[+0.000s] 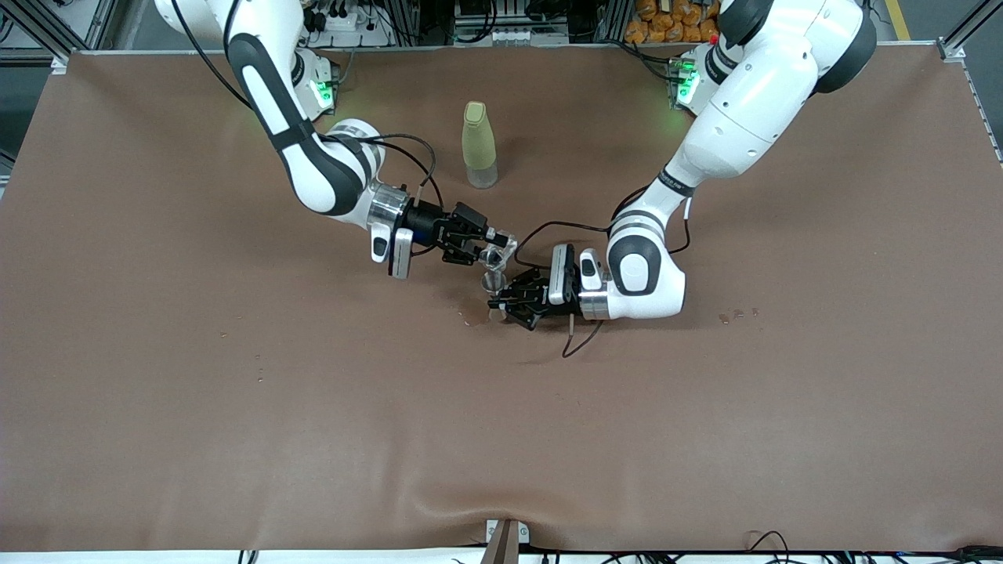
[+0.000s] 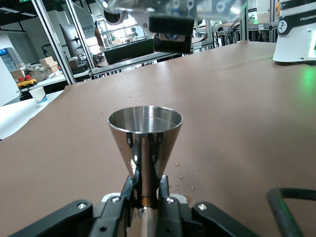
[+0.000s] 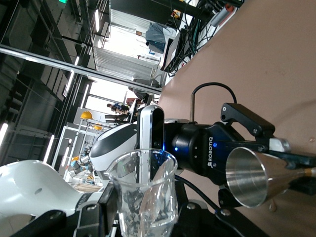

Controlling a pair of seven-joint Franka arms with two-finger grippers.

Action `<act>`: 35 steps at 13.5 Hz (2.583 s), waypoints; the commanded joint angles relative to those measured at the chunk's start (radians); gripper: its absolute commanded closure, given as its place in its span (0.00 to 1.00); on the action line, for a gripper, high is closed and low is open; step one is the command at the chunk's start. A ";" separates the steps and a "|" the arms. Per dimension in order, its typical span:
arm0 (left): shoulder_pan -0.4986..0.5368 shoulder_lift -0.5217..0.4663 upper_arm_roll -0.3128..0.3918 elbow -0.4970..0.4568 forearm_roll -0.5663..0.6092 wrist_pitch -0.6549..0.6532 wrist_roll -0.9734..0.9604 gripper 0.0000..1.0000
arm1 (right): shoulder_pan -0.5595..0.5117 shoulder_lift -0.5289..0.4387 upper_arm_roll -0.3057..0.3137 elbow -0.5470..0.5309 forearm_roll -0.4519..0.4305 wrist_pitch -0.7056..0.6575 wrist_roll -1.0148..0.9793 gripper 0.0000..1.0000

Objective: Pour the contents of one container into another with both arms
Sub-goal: 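Tilt the beaker further with the right gripper, pouring liquid into the jigger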

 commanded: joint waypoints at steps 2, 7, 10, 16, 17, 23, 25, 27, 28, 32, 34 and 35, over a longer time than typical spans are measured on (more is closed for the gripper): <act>0.000 0.006 -0.003 0.011 -0.031 0.005 0.011 1.00 | 0.010 0.006 -0.002 0.022 0.024 0.003 0.044 0.93; 0.000 0.006 -0.003 0.011 -0.031 0.005 0.011 1.00 | 0.013 0.006 -0.002 0.020 0.026 0.004 0.084 0.93; 0.000 0.007 -0.003 0.011 -0.031 0.006 0.011 1.00 | 0.010 0.006 -0.002 0.020 0.024 0.000 0.116 0.93; 0.000 0.007 -0.003 0.011 -0.031 0.006 0.009 1.00 | 0.002 0.007 -0.002 0.022 0.024 0.001 0.196 0.93; 0.000 0.007 -0.003 0.011 -0.032 0.006 0.009 1.00 | 0.002 0.018 -0.002 0.022 0.024 0.000 0.198 0.93; 0.000 0.007 -0.003 0.011 -0.032 0.005 0.009 1.00 | 0.008 0.036 -0.002 0.026 0.024 -0.005 0.265 0.93; 0.000 0.007 -0.003 0.011 -0.032 0.005 -0.003 1.00 | 0.008 0.036 -0.002 0.031 0.024 -0.003 0.326 0.93; 0.000 0.007 -0.003 0.011 -0.032 0.005 -0.005 1.00 | 0.012 0.038 -0.002 0.035 0.024 -0.005 0.345 0.93; 0.000 0.007 -0.003 0.011 -0.032 0.005 -0.005 1.00 | 0.008 0.042 -0.001 0.037 0.024 -0.012 0.360 0.94; 0.000 0.007 -0.003 0.011 -0.032 0.005 -0.005 1.00 | 0.007 0.048 -0.001 0.035 0.026 -0.022 0.386 0.93; 0.000 0.007 -0.003 0.011 -0.032 0.005 -0.005 1.00 | 0.015 0.052 -0.001 0.034 0.027 -0.020 0.409 0.93; 0.000 0.007 -0.003 0.011 -0.032 0.005 -0.005 1.00 | 0.015 0.052 -0.001 0.034 0.027 -0.020 0.427 0.93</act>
